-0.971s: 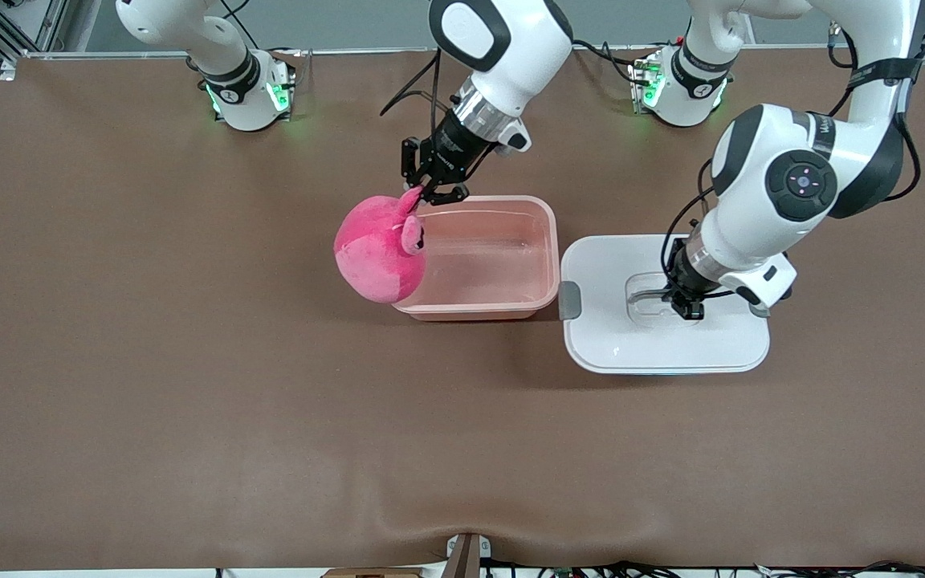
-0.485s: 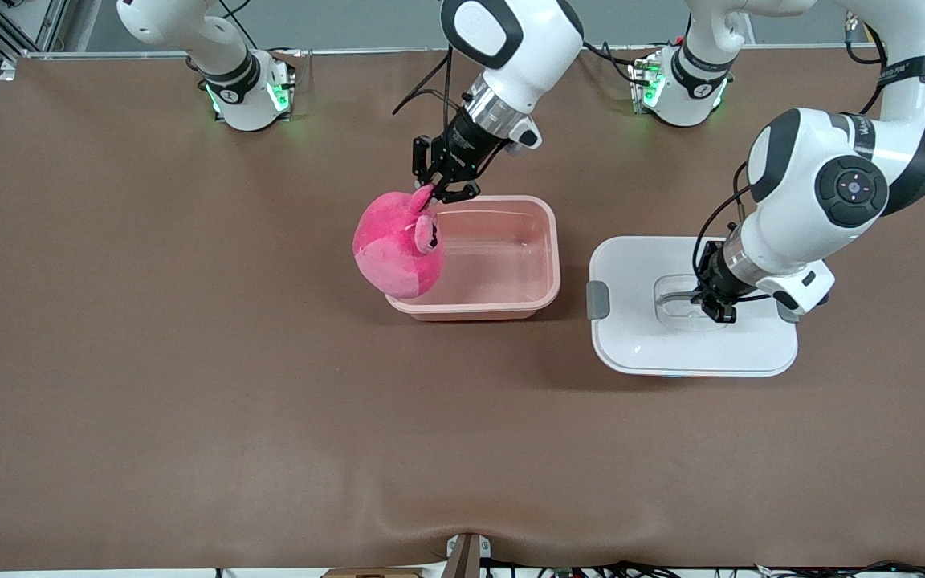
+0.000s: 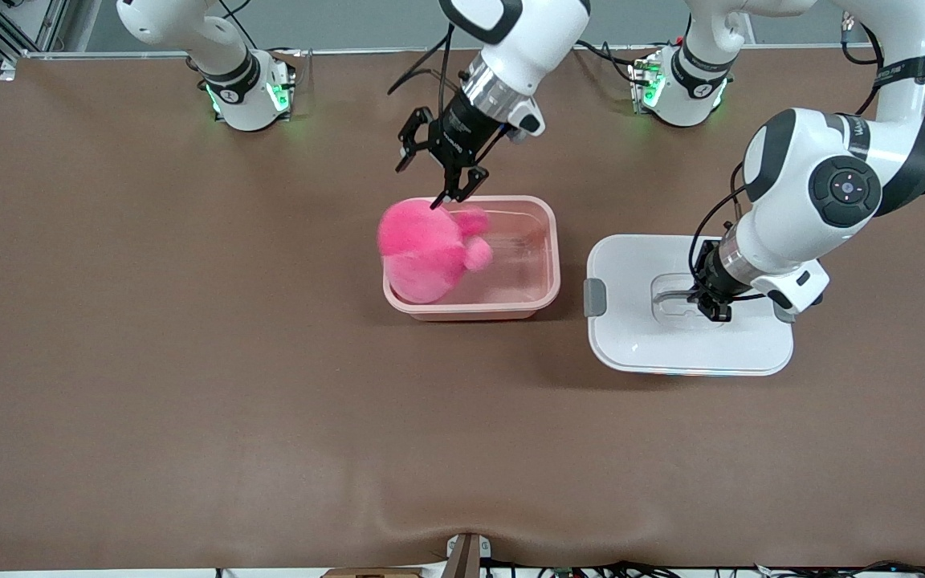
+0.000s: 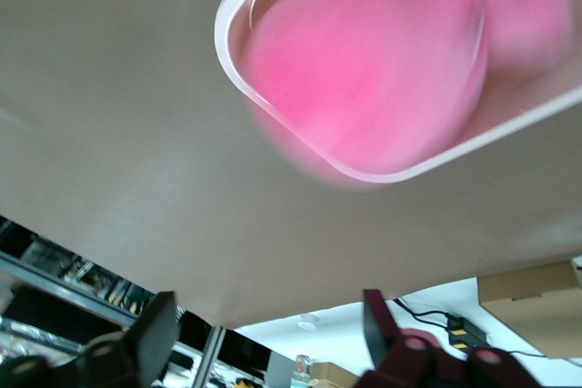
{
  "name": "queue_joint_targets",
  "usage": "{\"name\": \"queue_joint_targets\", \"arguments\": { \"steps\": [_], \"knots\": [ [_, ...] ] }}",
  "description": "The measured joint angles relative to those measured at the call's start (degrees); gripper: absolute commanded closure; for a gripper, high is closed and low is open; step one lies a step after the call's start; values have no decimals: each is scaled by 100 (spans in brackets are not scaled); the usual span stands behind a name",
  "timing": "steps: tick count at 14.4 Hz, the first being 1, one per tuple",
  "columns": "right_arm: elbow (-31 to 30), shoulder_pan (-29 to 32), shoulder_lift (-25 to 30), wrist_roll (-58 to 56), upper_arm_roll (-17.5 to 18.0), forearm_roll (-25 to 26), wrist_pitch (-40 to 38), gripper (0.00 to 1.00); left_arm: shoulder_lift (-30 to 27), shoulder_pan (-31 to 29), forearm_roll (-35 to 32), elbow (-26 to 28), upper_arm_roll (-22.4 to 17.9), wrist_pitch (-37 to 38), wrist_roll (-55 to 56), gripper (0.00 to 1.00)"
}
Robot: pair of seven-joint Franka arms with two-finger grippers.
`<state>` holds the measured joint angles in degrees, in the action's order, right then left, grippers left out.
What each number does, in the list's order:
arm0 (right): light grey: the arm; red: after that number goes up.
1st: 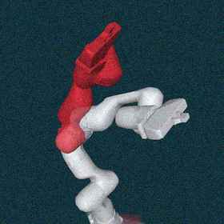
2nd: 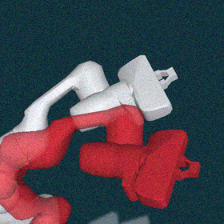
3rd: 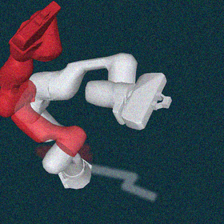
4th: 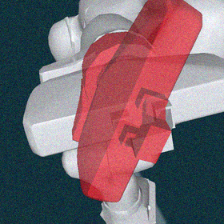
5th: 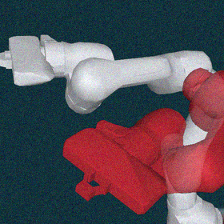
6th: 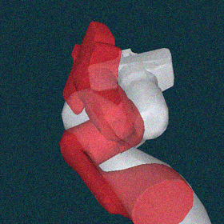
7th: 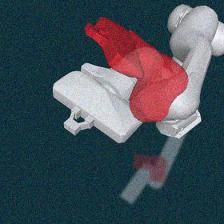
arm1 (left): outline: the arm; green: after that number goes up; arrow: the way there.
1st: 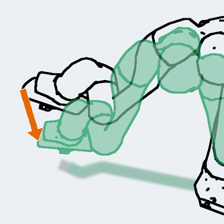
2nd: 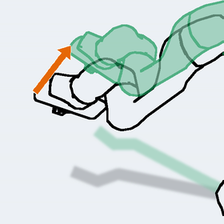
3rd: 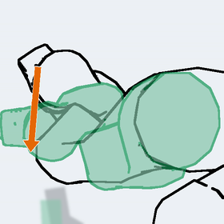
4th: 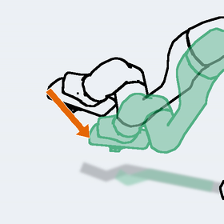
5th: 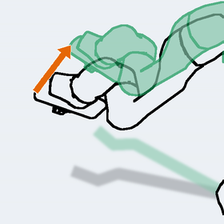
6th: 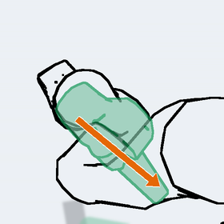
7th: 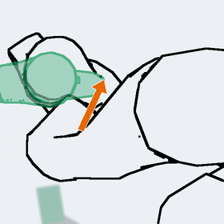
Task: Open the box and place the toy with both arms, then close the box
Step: 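Lower the plush into the pink box and open the right gripper, then withdraw the right gripper while the left gripper carries the lid over the box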
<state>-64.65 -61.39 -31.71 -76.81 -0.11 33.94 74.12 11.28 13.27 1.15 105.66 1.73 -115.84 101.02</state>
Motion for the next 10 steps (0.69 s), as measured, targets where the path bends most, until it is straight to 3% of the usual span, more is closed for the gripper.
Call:
{"name": "queue_joint_targets", "arguments": {
  "steps": [4, 10],
  "knots": [
    [269, 344, 124, 308, -73, -170, -213, 0, -50, 3, 0, 10, 6, -1, -3, 100],
    [274, 2319, 161, 1046, -126, -792, 151, 0, -154, 20, 0, 47, 36, 0, -3, 100]
  ]
}}
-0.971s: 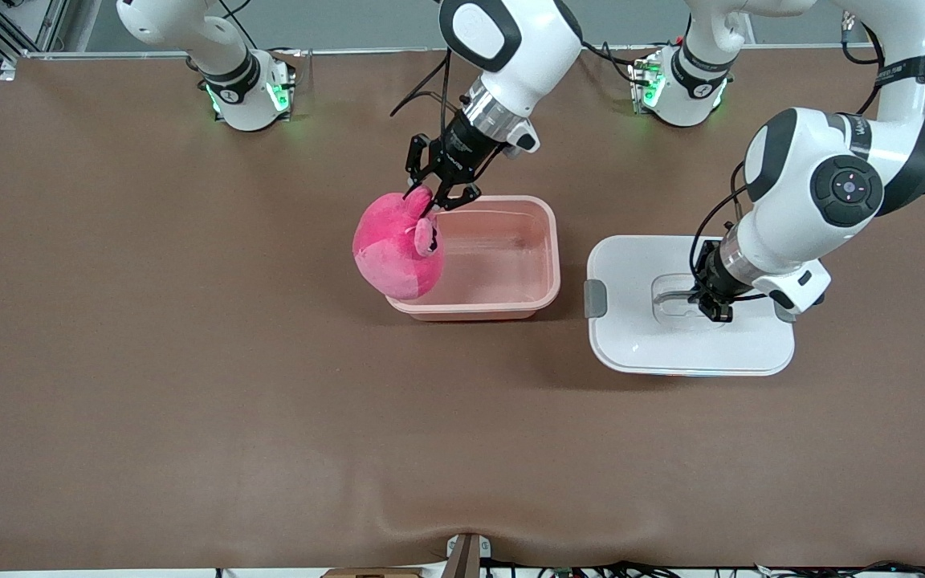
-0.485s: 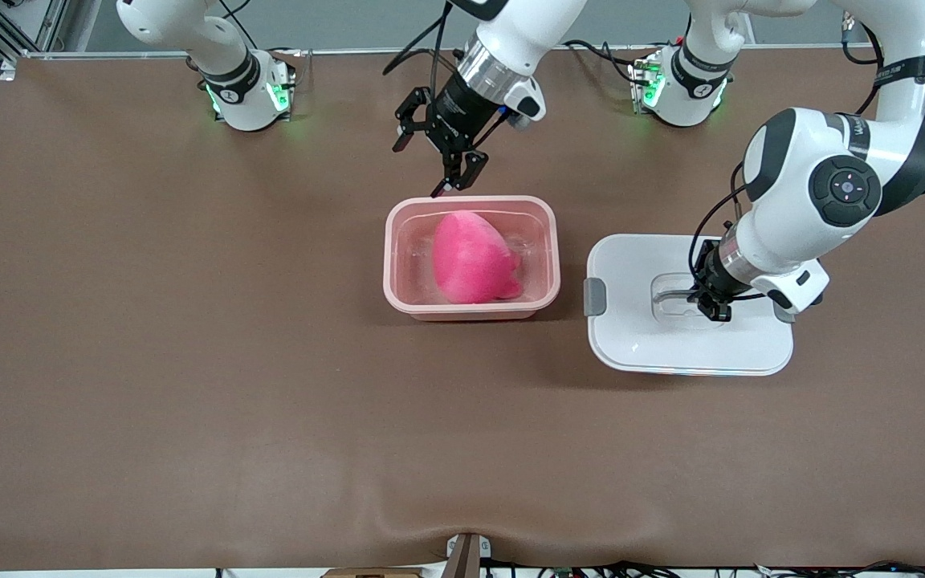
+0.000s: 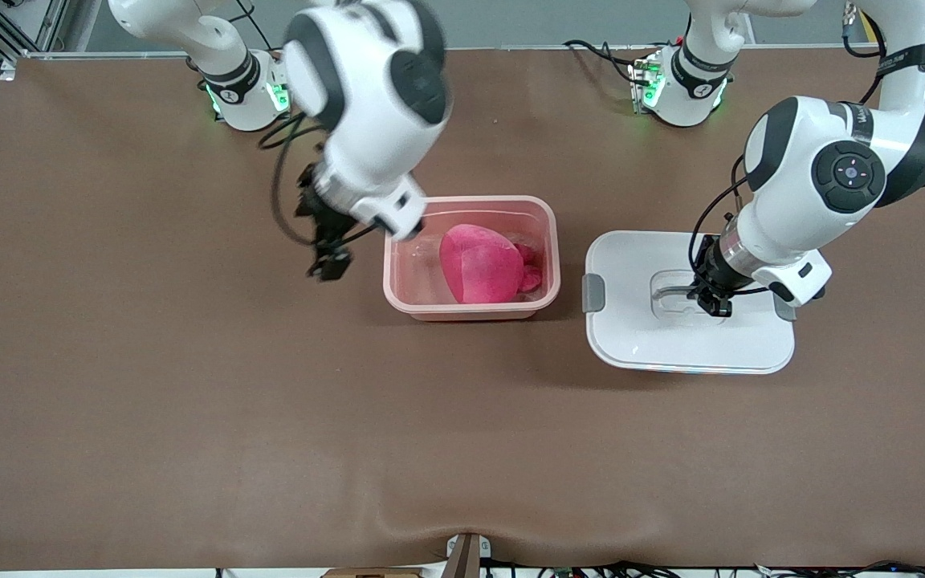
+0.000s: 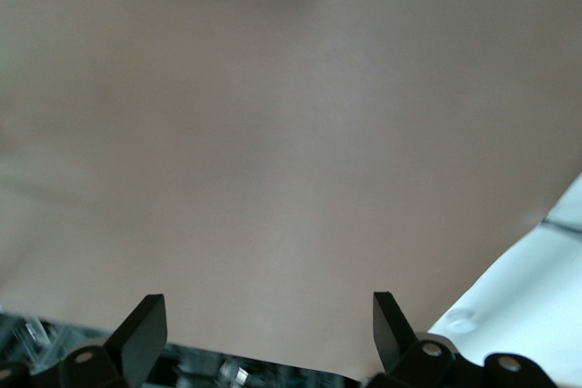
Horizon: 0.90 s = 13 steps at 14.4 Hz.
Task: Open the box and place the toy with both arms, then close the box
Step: 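Withdraw the right gripper while the left gripper carries the lid over the box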
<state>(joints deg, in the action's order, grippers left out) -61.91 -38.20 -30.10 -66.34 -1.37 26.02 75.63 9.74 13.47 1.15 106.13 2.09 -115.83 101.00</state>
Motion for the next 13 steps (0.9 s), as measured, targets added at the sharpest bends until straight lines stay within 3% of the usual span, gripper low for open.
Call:
{"name": "queue_joint_targets", "arguments": {
  "steps": [7, 10, 13],
  "knots": [
    [6, 1084, 210, 1729, 3, -335, 184, 0, -6, 24, 5, 13, 410, -1, 377, 100],
    [-130, 1888, 357, 2153, -11, -1242, 243, 0, -4, 46, 7, -1, 781, -62, 958, 100],
    [-752, 2926, 716, 2279, -18, -2063, 596, 0, 15, 115, 7, -118, 1125, -99, 1603, 100]
  ]
}}
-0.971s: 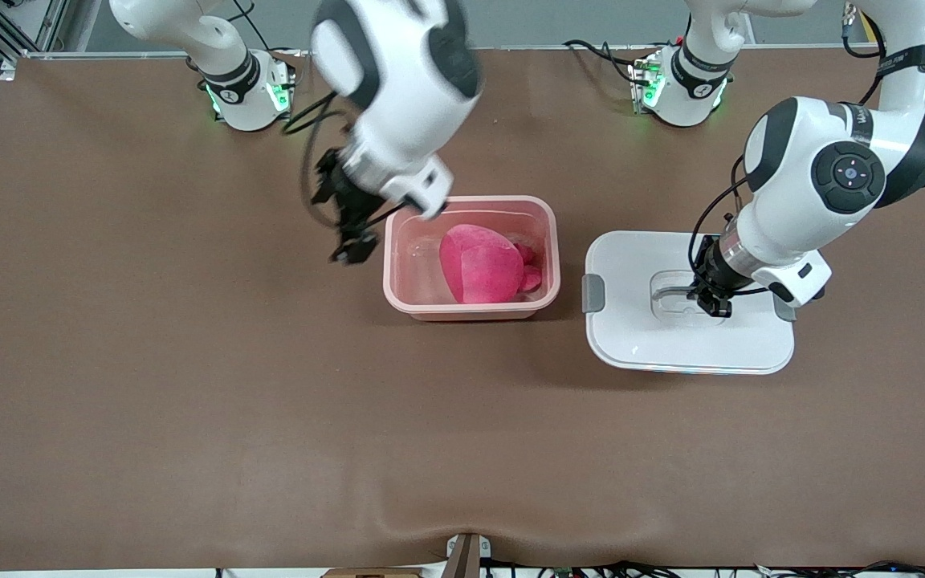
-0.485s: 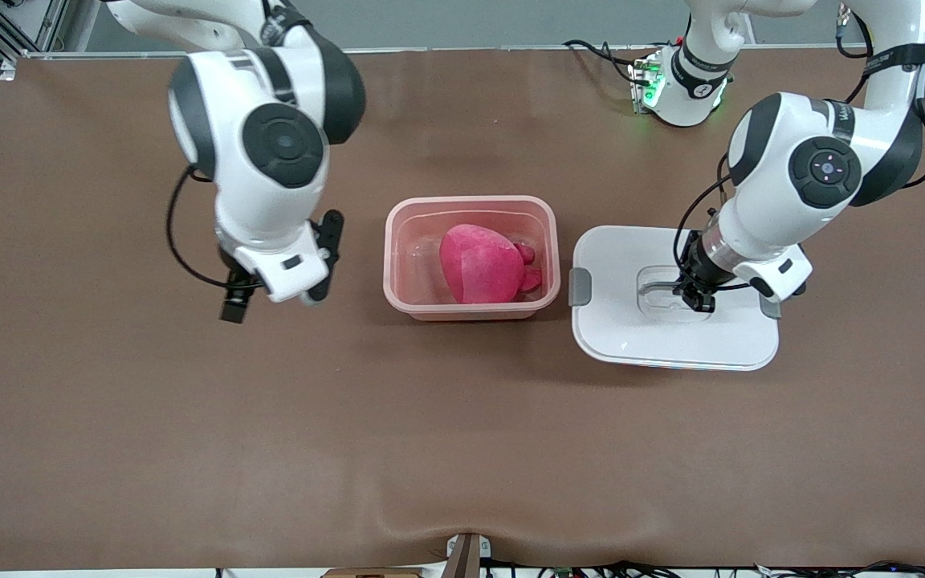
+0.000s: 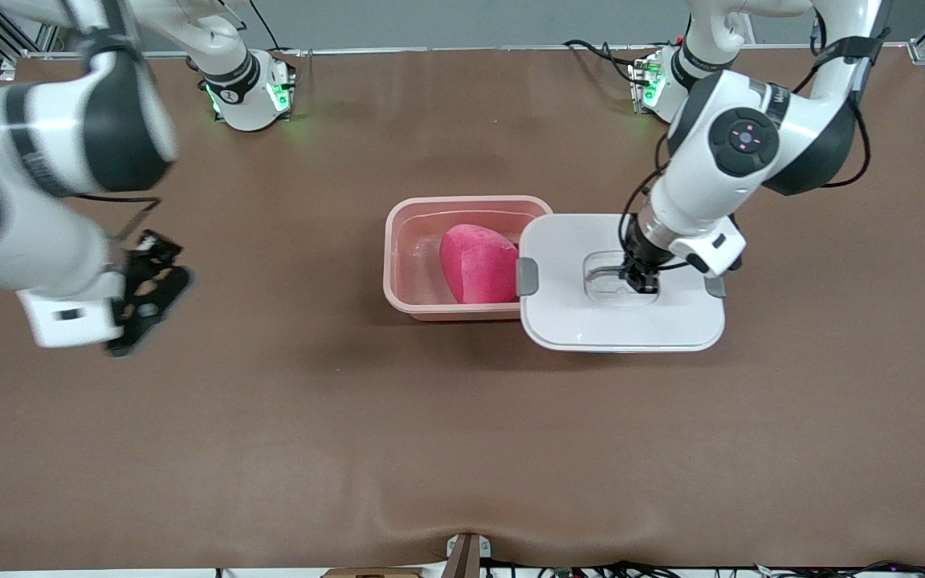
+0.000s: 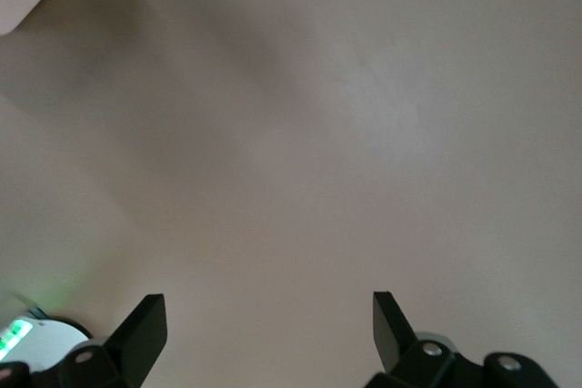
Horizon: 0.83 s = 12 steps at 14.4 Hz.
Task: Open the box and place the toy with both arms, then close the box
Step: 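Withdraw the right gripper while the left gripper carries the lid over the box, then lower the lid onto the box with the left gripper and press it down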
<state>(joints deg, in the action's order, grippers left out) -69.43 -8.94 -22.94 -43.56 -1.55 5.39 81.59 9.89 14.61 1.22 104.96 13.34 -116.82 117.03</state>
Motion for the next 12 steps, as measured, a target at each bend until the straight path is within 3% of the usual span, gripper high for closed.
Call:
{"name": "queue_joint_targets", "arguments": {
  "steps": [2, 8, 12],
  "knots": [
    [-392, 317, 287, 601, 5, -120, 79, 0, 19, 113, 0, -68, 71, 0, 272, 100],
    [-1580, 321, 1201, 3174, 94, -321, 399, 0, 296, 625, 0, -308, 83, -16, 1101, 100],
    [-1806, 345, 1373, 4137, 90, -663, 476, 0, 558, 976, -39, -475, 85, -60, 1596, 100]
  ]
}}
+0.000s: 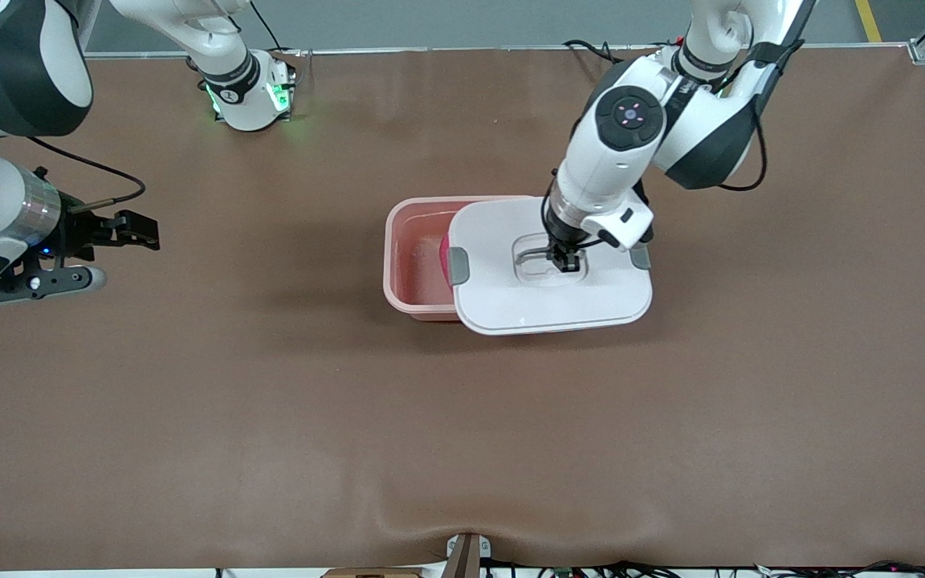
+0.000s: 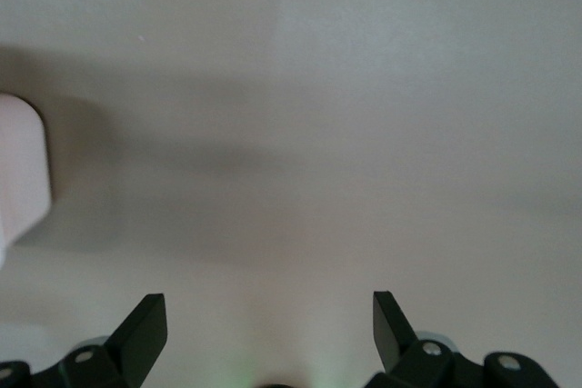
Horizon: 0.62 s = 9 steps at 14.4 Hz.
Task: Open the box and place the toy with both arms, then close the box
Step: 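Lower the lid onto the box with the left gripper and press it down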
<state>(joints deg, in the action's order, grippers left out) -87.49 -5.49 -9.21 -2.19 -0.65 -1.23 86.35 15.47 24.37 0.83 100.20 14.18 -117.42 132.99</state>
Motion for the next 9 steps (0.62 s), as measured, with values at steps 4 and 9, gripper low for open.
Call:
{"name": "queue_joint_targets", "arguments": {
  "steps": [4, 9],
  "knots": [
    [1, 77, 7, 113, -26, -94, 50, 0, 261, 371, -282, -136, 2, -152, 692, 100],
    [5, 327, 178, 139, -39, -97, -41, 0, 549, 694, -304, -374, 1, -236, 1116, 100]
  ]
}}
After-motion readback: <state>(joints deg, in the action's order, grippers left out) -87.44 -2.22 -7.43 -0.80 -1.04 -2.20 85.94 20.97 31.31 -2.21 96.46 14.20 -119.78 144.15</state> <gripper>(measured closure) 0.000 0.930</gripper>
